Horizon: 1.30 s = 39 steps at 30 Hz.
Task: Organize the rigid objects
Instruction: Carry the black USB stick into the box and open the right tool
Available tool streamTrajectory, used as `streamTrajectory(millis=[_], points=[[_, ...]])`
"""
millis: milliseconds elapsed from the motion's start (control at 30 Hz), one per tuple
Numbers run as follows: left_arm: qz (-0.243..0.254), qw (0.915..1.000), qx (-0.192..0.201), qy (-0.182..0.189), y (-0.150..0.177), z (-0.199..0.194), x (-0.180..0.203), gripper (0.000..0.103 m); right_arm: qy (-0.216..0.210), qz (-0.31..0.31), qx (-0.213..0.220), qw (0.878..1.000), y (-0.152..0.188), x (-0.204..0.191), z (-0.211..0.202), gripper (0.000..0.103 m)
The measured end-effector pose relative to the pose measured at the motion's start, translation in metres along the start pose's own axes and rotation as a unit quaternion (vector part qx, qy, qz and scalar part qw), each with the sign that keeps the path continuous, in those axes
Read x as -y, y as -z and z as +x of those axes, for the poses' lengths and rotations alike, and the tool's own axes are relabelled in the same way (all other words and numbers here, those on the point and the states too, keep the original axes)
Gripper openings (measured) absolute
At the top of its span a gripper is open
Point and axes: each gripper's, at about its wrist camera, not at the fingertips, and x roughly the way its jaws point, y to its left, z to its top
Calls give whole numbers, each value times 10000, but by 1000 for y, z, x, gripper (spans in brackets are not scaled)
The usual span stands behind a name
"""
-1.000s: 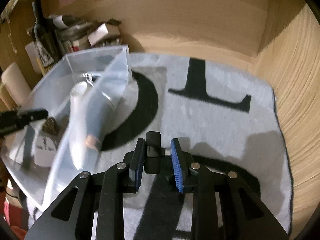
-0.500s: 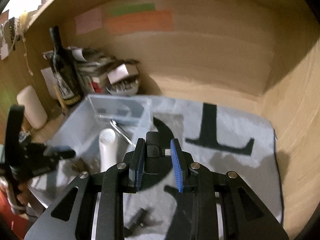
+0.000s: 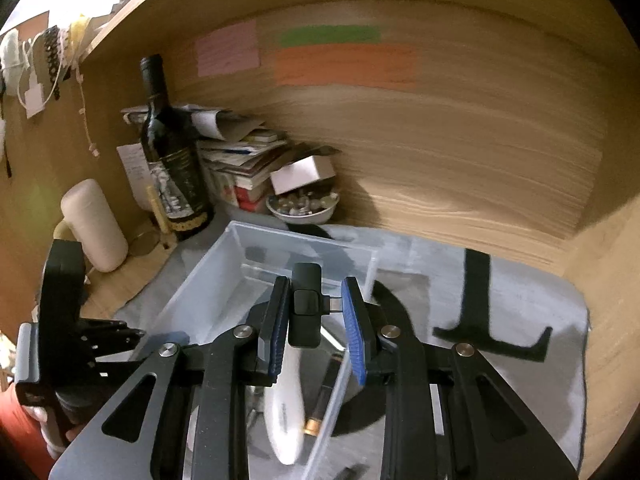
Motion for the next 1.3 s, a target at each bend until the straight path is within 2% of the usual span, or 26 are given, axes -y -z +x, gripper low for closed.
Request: streamTrajectory(millis=[133,333,533,700,733,867,1000,1100,1167,1300], points=[[-8,10000,0,16,0,0,-1,19,-178,-119,-220,9995,1,-7,14,24],[-9,10000,2,28,1,-1,-2,19,-539,-232,-773,9953,7,-16,42,24],[-8,10000,4,27,1,-1,-2,19,-655,-307,-1178,9904,12,-21,56,24],[-7,10000,3,26,1,-1,-2,19,-629,-268,-1285,9893,13,-22,58,24],[-11,10000,3,28,1,-1,-2,19,-642,-240,-1282,9894,13,-21,57,24],[-12,10000,2,27,1,-1,-2,19,-659,-154,-1164,9909,12,-19,52,42],[-10,10000,1,33,1,-1,-2,20,-651,-3,-878,9940,10,-10,30,43],[-10,10000,1,29,1,-1,-2,20,-497,144,-610,9968,13,6,6,48],[-10,10000,-1,32,1,-1,-2,20,-366,250,-442,9980,19,18,-10,55],[-9,10000,-13,51,2,-1,-4,20,68,407,-230,9989,38,47,-42,62]])
